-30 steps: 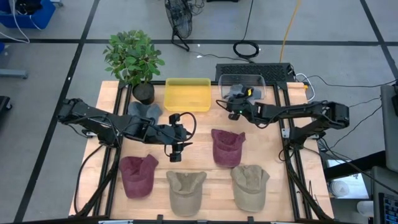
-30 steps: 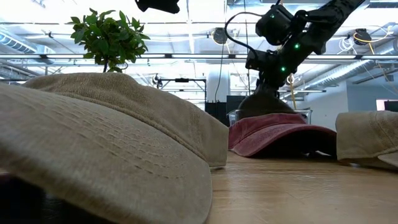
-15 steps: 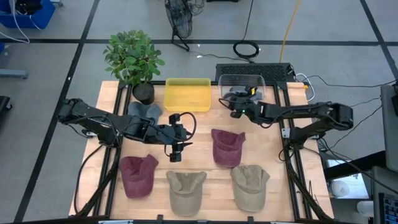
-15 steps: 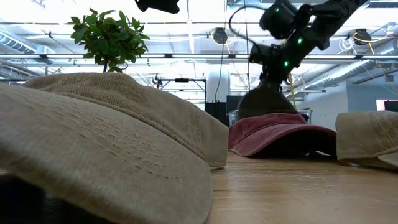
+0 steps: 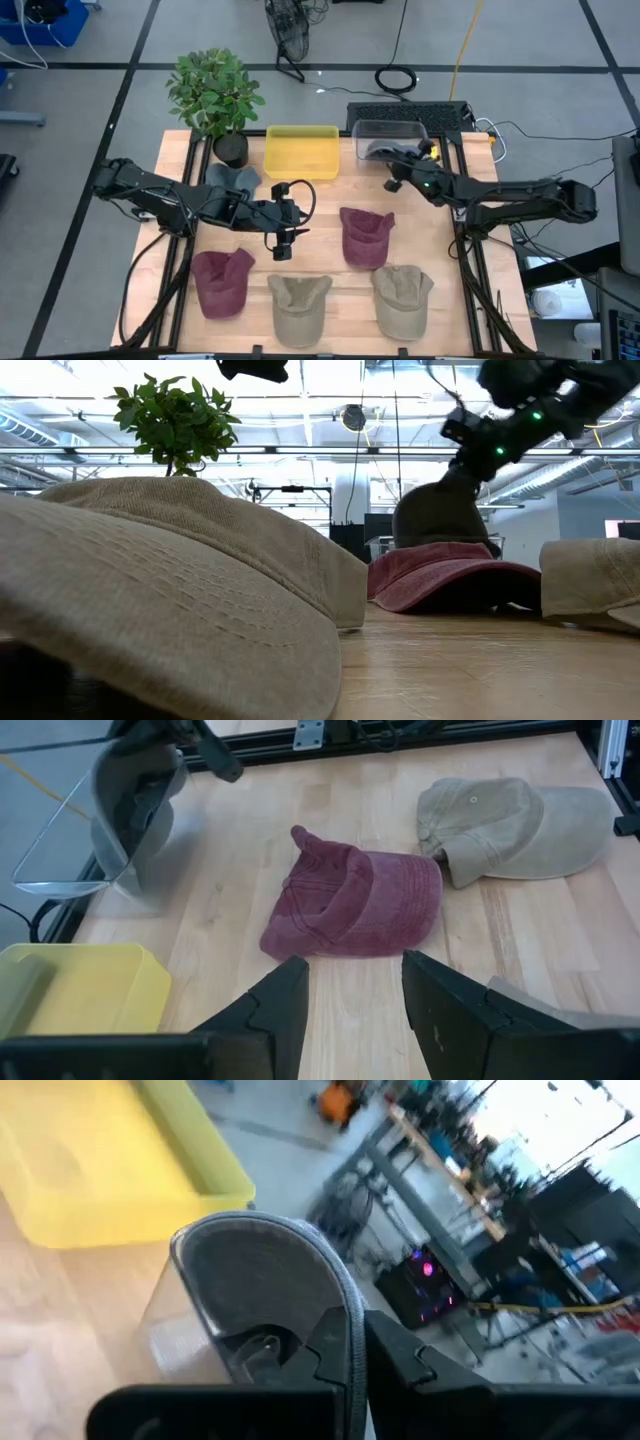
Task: Pick & Place hat
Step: Put the right blue cap into the transparent bin, then adjust the transparent bin on the table
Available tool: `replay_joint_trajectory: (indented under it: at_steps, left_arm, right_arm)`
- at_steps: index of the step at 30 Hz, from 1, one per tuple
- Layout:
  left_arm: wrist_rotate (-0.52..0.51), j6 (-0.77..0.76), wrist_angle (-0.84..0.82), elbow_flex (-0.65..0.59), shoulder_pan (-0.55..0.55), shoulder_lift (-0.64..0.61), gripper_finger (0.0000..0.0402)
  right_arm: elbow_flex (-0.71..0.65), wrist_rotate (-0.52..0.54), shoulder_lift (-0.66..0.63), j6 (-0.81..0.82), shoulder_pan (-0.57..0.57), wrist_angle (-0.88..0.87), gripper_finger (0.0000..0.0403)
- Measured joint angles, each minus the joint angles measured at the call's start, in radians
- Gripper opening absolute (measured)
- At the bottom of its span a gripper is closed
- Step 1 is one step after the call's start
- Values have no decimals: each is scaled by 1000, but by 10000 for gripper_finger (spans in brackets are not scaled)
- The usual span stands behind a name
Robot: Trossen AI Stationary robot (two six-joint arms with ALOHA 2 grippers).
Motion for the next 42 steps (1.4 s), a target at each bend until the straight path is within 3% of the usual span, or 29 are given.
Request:
replay_joint_trajectory:
  at_steps: [5, 8, 11, 16, 24, 30, 42]
  left_arm:
    - [0, 1, 4, 0, 0, 0, 166]
    - [-1, 15, 14, 0, 0, 0, 166]
    - [-1, 20, 24, 0, 0, 0, 166]
    - [-1, 21, 23, 0, 1, 0, 166]
    - [-1, 21, 23, 0, 1, 0, 166]
    - [-1, 22, 23, 0, 1, 0, 166]
    - [-1, 18, 15, 0, 2, 0, 166]
  right_arm:
    - [-165, -23, -69, -129, -21, 311, 8]
    - [-228, -75, -98, -158, -44, 409, 10]
    - [-260, -92, -111, -128, -68, 411, 10]
    - [-291, -223, -108, -126, -108, 409, 11]
    - [-293, -346, -99, -99, -206, 393, 12]
    - [-293, -399, -73, -17, -258, 338, 18]
    - [-293, -397, -120, -14, -199, 352, 119]
